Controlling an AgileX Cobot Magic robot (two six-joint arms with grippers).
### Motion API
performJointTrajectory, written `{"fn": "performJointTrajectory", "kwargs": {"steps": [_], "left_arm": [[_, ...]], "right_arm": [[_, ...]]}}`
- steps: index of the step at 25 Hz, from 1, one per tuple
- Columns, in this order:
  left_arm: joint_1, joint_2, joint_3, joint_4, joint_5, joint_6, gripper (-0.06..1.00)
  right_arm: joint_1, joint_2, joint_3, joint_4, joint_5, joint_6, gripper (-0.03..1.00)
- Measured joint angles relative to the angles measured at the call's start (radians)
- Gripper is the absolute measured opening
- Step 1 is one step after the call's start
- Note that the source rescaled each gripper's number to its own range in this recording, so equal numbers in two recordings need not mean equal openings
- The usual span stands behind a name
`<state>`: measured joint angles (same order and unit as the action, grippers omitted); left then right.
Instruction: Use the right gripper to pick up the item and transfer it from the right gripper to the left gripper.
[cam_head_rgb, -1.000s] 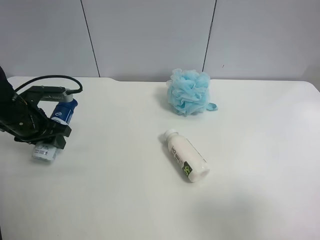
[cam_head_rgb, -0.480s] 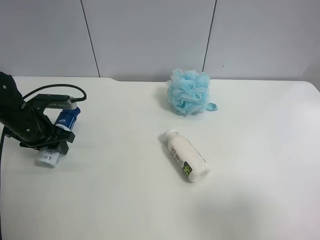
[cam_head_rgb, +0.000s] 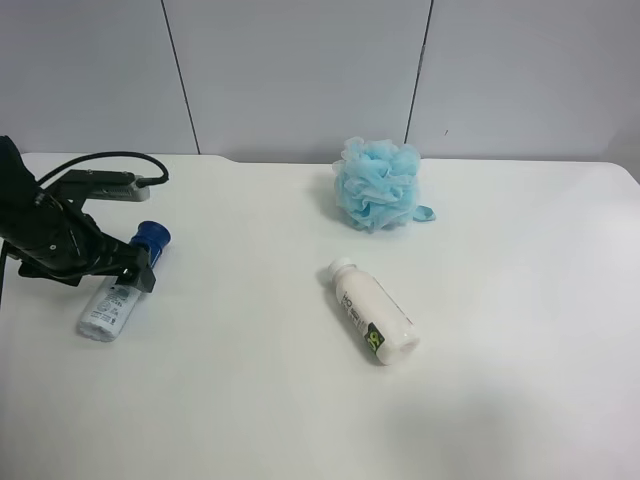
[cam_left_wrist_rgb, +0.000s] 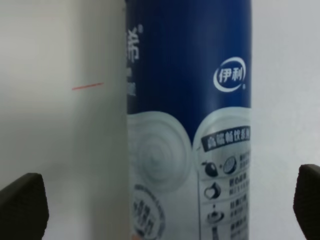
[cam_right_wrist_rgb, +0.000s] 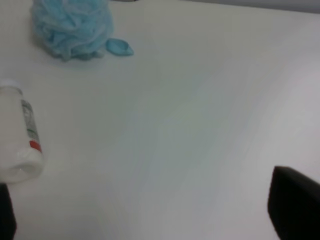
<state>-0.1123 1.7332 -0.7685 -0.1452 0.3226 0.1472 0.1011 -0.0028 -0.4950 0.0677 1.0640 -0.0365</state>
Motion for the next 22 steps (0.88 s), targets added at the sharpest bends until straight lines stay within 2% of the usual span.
{"fn": "performJointTrajectory", "kwargs": {"steps": [3,6,15,22], "left_arm": [[0.000,-0.070,0.000,0.000,0.043,0.000,0.99],[0.000,-0.158,-0.002,0.000,0.131,0.000,0.99],[0.000,-0.495,-0.002,0.000,0.490,0.000,0.99],[0.000,-0.861,-0.002,0.001,0.732,0.000,1.00]], "right_arm": [[0.000,0.000,0.000,0.000,0.000,0.000,1.00],[0.000,0.000,0.000,0.000,0.000,0.000,1.00],[0.000,0.000,0.000,0.000,0.000,0.000,1.00],[0.000,0.000,0.000,0.000,0.000,0.000,1.00]]}}
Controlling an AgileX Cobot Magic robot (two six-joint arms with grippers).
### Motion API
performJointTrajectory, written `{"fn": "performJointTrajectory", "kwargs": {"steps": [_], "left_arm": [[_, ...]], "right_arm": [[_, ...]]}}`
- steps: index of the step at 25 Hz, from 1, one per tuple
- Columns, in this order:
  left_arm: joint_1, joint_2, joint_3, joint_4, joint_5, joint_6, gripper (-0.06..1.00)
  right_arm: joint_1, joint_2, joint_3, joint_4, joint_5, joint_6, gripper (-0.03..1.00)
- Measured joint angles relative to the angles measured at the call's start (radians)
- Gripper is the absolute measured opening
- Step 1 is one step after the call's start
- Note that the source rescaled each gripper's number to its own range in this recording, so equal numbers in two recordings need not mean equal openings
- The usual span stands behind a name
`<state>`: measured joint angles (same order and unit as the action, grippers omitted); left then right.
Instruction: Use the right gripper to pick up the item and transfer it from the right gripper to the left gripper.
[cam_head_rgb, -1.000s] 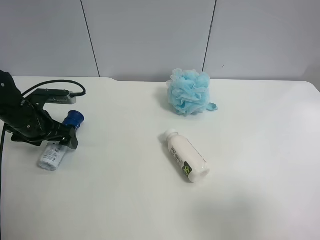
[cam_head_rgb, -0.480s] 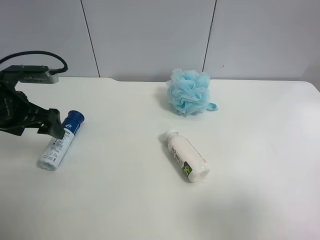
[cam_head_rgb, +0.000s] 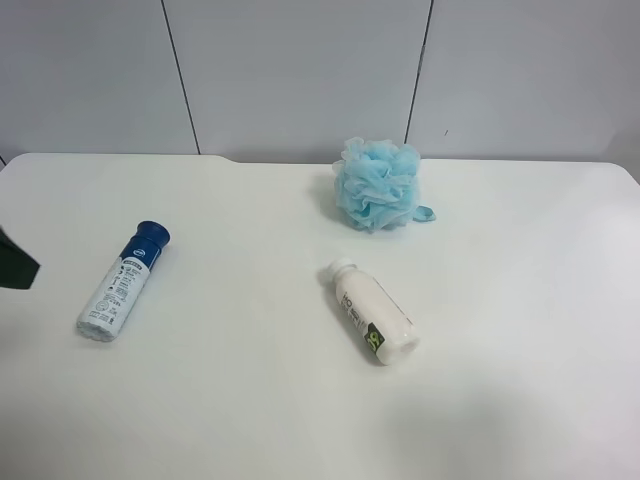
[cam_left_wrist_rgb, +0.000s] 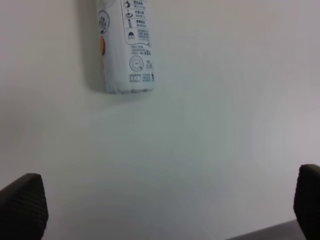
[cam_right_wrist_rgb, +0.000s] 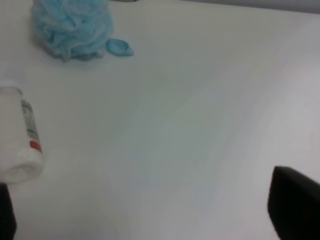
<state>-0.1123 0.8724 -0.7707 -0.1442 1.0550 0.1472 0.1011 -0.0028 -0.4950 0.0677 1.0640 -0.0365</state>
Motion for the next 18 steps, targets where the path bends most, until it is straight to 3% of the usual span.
{"fn": "performJointTrajectory", "kwargs": {"steps": [8,18], "left_arm": [[0.000,-0.497,0.014,0.022,0.145,-0.014,1.00],[0.000,-0.875,0.113,0.070,0.166,-0.099,1.00]], "right_arm": [[0.000,0.000,0.000,0.000,0.000,0.000,1.00],[0.000,0.000,0.000,0.000,0.000,0.000,1.00]]}}
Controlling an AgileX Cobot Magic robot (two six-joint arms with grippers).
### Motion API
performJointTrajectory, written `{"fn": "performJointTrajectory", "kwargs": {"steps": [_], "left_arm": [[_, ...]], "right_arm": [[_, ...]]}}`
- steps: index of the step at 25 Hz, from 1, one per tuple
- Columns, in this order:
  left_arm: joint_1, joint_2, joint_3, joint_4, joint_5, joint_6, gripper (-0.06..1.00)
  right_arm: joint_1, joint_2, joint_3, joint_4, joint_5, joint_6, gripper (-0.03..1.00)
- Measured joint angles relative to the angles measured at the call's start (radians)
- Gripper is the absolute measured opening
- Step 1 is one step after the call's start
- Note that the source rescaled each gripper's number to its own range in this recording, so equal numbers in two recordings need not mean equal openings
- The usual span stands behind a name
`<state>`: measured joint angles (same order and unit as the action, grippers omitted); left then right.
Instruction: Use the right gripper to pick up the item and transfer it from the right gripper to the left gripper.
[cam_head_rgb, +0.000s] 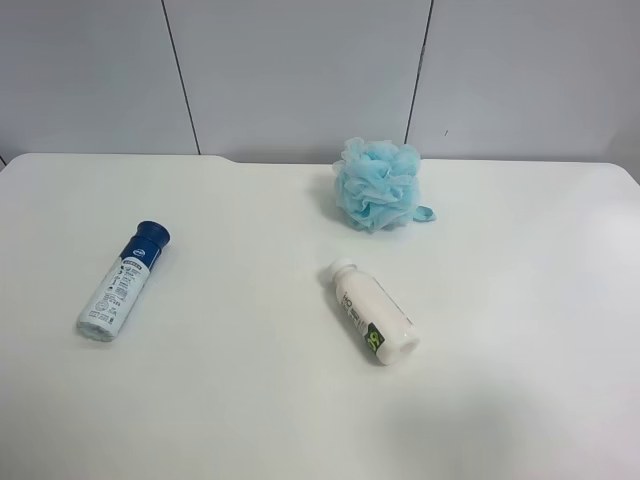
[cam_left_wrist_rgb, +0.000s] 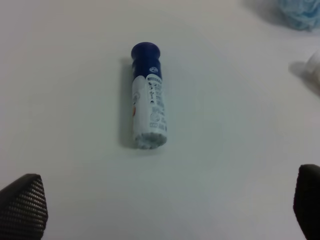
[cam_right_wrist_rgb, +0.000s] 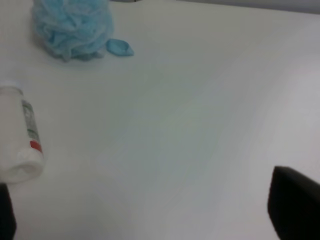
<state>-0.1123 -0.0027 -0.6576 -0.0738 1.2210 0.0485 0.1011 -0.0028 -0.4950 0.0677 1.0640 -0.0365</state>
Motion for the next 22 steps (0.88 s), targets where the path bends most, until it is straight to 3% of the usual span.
{"fn": "performJointTrajectory", "kwargs": {"steps": [8,13,22], "left_arm": [[0.000,0.000,0.109,0.022,-0.056,-0.007,1.00],[0.000,0.000,0.149,0.074,-0.144,-0.019,1.00],[0.000,0.000,0.152,0.087,-0.159,-0.032,1.00]], "right_arm": [[0.000,0.000,0.000,0.000,0.000,0.000,1.00],[0.000,0.000,0.000,0.000,0.000,0.000,1.00],[0.000,0.000,0.000,0.000,0.000,0.000,1.00]]}}
